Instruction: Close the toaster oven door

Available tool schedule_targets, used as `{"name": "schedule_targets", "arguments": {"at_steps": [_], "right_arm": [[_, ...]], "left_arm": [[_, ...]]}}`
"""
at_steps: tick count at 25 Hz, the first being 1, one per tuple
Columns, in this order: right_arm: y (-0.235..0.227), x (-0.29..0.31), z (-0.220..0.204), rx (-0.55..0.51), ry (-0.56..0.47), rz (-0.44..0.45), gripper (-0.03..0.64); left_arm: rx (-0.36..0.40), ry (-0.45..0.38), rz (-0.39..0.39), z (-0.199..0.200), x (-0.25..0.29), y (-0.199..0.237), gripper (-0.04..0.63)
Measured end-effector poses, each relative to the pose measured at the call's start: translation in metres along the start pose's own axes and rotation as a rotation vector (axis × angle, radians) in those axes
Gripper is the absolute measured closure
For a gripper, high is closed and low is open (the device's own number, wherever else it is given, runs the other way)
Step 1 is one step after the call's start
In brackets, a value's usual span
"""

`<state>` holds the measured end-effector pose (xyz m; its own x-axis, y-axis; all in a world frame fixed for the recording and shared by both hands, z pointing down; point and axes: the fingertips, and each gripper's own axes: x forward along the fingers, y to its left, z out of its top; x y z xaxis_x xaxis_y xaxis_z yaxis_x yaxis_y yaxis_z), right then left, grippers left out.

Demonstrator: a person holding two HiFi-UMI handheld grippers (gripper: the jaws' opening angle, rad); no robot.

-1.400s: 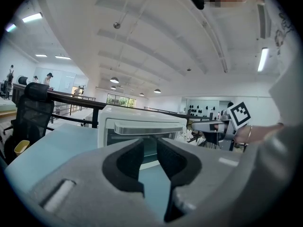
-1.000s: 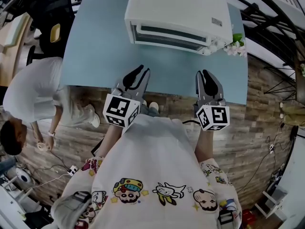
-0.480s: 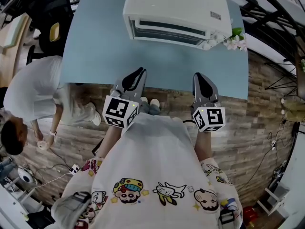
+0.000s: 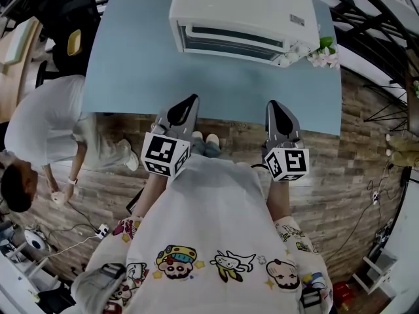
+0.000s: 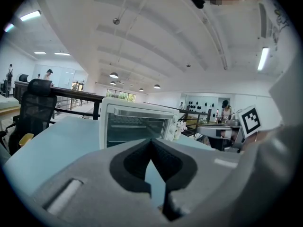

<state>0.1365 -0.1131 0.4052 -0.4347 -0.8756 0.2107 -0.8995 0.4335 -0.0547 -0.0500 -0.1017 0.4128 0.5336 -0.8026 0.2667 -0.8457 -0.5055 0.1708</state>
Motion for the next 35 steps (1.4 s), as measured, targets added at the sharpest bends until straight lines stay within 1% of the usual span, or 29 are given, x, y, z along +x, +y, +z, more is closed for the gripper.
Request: {"name": "schedule_targets", "arguments": {"at_steps": [12, 35], "right_arm": [[-0.006, 0.007, 0.005, 0.001, -0.004, -0.009, 0.609], [-0.008, 0.011, 0.005, 0.01, -0.007, -0.019, 0.609]], "left_arm": [[0.01, -0.004, 0.006, 0.006, 0.004, 0.006, 0.595], [0.004, -0.009, 0.016, 0.008, 0.006, 0.012, 0.595]]}}
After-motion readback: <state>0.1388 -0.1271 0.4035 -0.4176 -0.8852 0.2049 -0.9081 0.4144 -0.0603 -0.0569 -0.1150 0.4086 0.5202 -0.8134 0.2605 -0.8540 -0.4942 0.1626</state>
